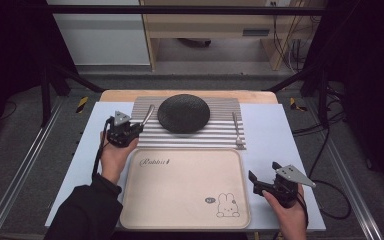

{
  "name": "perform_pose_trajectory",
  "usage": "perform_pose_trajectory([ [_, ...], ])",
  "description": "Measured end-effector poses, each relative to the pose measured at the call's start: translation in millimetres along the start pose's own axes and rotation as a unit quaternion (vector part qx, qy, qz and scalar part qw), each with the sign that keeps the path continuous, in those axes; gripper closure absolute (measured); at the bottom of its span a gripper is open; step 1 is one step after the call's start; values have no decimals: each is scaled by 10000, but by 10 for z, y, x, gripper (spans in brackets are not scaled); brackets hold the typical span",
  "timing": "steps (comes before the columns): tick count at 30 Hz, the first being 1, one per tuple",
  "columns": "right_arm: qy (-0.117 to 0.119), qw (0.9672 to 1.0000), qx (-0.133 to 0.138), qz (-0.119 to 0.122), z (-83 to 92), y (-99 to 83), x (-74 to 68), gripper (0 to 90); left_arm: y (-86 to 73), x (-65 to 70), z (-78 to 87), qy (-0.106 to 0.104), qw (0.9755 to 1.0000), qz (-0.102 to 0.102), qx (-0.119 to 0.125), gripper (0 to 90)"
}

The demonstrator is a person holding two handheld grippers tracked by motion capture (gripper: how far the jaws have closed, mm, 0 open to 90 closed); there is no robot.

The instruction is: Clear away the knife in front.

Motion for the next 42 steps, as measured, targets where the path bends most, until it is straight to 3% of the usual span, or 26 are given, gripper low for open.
perform_pose_trajectory([
  [7, 9, 10000, -5, 7, 8, 3, -15, 73, -328, 449, 196, -376, 9992, -48, -103, 801],
  [14, -5, 10000, -2, 7, 8, 0, -2, 72, -522, 715, 267, -574, 9979, -90, -295, 801],
  [16, -6, 10000, -12, 3, 8, -1, -3, 72, -555, 760, 273, -569, 9975, -156, -393, 801],
  [18, 0, 10000, 2, 18, 11, 1, -5, 72, -603, 807, 299, -574, 9974, -75, -439, 801],
  [21, 1, 10000, 2, 15, 13, 1, -8, 72, -699, 906, 315, -587, 9961, -172, -629, 801],
  [28, 4, 10000, 2, 10, 14, 1, -6, 72, -806, 933, 304, -671, 9945, 28, -806, 801],
  [32, 10, 10000, -20, -1, 2, -5, -3, 72, -830, 936, 297, -597, 9939, -72, -925, 801],
  [42, 19, 10000, -32, 6, 3, -6, -6, 72, -901, 959, 262, -561, 9928, -78, -1057, 800],
])
Point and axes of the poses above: each handheld gripper's, and its own axes: z roughly backward along the jaws, y roughly out of its top, x roughly to its right, the point moved 2 cm from there along -z, roughly forward along the jaws, and after that the axes turned 3 degrees about -y, right-handed, at the moved point
